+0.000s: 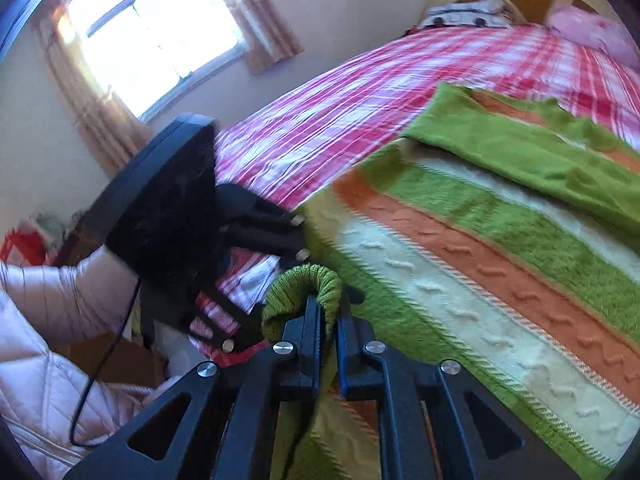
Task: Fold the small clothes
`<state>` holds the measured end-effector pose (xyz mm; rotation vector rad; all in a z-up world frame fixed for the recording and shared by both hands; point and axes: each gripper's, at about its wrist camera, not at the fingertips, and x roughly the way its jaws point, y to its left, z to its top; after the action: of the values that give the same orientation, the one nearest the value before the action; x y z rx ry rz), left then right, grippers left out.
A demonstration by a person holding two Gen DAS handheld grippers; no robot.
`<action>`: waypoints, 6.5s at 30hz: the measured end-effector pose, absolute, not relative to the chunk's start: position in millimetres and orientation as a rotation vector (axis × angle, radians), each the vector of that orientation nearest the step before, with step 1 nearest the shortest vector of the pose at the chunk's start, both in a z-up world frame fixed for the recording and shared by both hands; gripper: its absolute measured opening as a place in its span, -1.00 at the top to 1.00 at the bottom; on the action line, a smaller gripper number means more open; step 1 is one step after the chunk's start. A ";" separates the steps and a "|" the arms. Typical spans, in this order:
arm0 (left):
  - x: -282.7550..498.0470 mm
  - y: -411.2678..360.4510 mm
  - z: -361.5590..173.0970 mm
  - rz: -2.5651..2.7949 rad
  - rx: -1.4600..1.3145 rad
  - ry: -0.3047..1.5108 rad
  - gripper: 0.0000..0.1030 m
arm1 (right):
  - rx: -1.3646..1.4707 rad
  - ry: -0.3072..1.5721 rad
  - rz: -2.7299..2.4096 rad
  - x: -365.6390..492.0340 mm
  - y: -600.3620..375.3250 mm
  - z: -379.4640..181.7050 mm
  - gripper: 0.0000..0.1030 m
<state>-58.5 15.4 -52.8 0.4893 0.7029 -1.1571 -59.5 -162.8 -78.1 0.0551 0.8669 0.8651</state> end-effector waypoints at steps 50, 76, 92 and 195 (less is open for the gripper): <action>55.8 83.4 -56.8 -0.506 -0.187 0.823 0.79 | 0.554 0.477 0.109 -191.0 -435.7 -53.6 0.18; 38.9 72.6 -71.1 -0.475 -0.144 0.781 0.79 | -0.041 0.714 0.075 -69.0 -333.3 -84.5 0.81; 113.4 75.5 11.1 -0.391 -0.261 0.677 0.79 | -0.030 0.503 0.064 -10.0 -336.0 19.4 0.81; 82.2 63.0 -85.6 -0.003 -0.463 0.768 -0.06 | 0.033 0.640 0.181 54.2 -196.2 -82.6 0.59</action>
<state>82.2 63.0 -85.6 -0.4631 0.7678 -0.0034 54.2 -196.2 -82.6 0.0328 0.6399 0.1809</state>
